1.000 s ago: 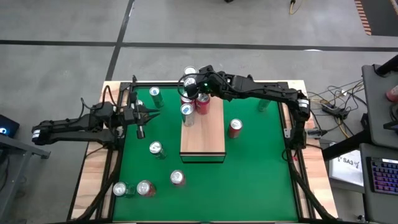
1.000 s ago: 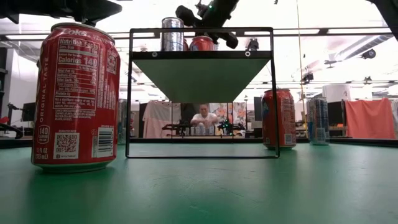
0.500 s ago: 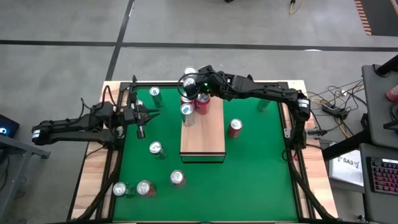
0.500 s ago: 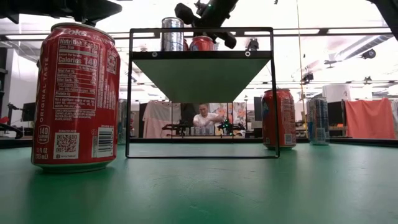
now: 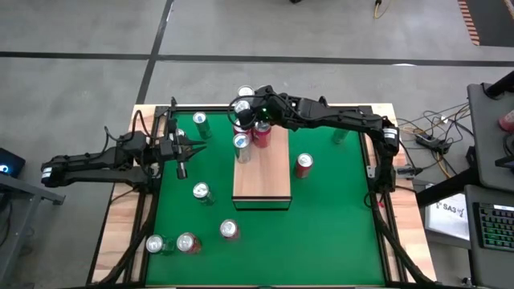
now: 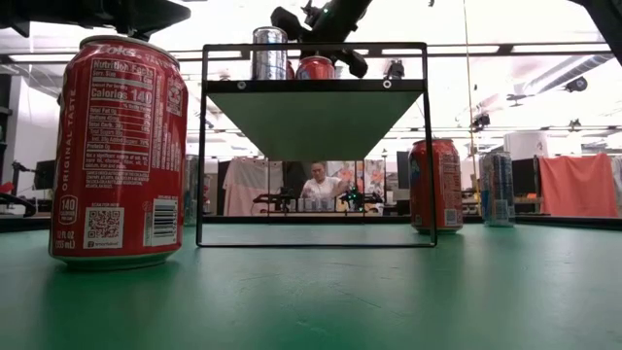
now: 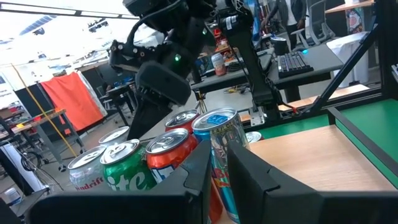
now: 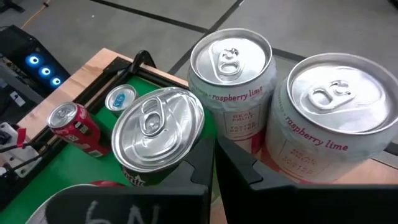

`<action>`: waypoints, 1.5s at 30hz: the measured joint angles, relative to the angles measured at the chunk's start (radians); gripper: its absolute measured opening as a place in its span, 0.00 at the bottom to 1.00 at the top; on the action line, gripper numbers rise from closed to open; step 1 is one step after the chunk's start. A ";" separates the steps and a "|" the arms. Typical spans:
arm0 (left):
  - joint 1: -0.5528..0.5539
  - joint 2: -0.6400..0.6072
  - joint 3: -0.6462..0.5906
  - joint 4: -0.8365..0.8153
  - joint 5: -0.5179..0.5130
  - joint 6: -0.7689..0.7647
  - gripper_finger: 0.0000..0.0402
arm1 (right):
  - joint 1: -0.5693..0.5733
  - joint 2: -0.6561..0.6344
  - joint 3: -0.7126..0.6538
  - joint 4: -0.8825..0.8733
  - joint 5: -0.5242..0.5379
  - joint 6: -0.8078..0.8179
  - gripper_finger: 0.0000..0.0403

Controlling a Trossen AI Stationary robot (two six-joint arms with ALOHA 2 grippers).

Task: Place canned beverage on shelf
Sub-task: Adjust the cans on the shelf

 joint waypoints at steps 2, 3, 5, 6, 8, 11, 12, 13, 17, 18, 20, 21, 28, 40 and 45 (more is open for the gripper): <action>0.000 0.000 0.000 -0.002 0.000 0.000 0.09 | 0.000 -0.005 0.004 -0.004 0.002 -0.001 0.02; 0.000 0.000 0.000 -0.004 0.000 0.002 0.09 | 0.000 -0.005 0.010 -0.005 0.003 -0.006 0.02; 0.000 0.003 0.000 -0.007 0.000 0.004 0.09 | 0.000 -0.005 0.029 -0.009 0.003 -0.014 0.02; 0.000 0.005 0.000 -0.008 0.000 0.004 0.09 | 0.000 -0.005 0.040 -0.010 0.003 -0.016 0.02; 0.000 0.008 0.000 -0.008 0.000 0.004 0.09 | 0.000 -0.005 0.065 -0.009 0.003 -0.029 0.02; 0.000 0.012 0.000 -0.007 0.000 0.004 0.09 | -0.005 -0.006 0.103 -0.007 0.007 -0.048 0.02; 0.000 0.013 0.000 -0.006 0.000 0.004 0.09 | -0.007 -0.006 0.113 -0.006 0.011 -0.055 0.02; 0.000 0.013 0.000 -0.005 0.000 0.004 0.09 | -0.012 -0.006 0.120 -0.007 0.013 -0.061 0.02; 0.000 0.011 0.000 -0.003 0.000 0.004 0.09 | -0.039 -0.006 0.133 0.000 0.014 -0.074 0.02; 0.000 0.011 0.000 -0.003 0.000 0.004 0.09 | -0.045 -0.006 0.133 0.005 0.014 -0.079 0.02; 0.000 0.013 0.000 0.001 0.000 0.004 0.09 | -0.059 -0.006 0.131 0.025 0.011 -0.085 0.02; 0.000 0.013 0.000 0.003 0.000 0.004 0.09 | -0.065 -0.002 0.131 0.031 0.004 -0.087 0.02; 0.000 0.012 0.000 0.005 0.000 0.019 0.09 | -0.088 0.048 0.146 0.074 -0.006 -0.129 0.02; 0.000 0.012 0.000 0.004 0.000 0.023 0.09 | -0.102 0.106 0.190 0.062 -0.008 -0.148 0.02; 0.000 0.012 0.000 0.004 0.000 0.023 0.09 | -0.103 0.129 0.197 0.057 -0.008 -0.148 0.02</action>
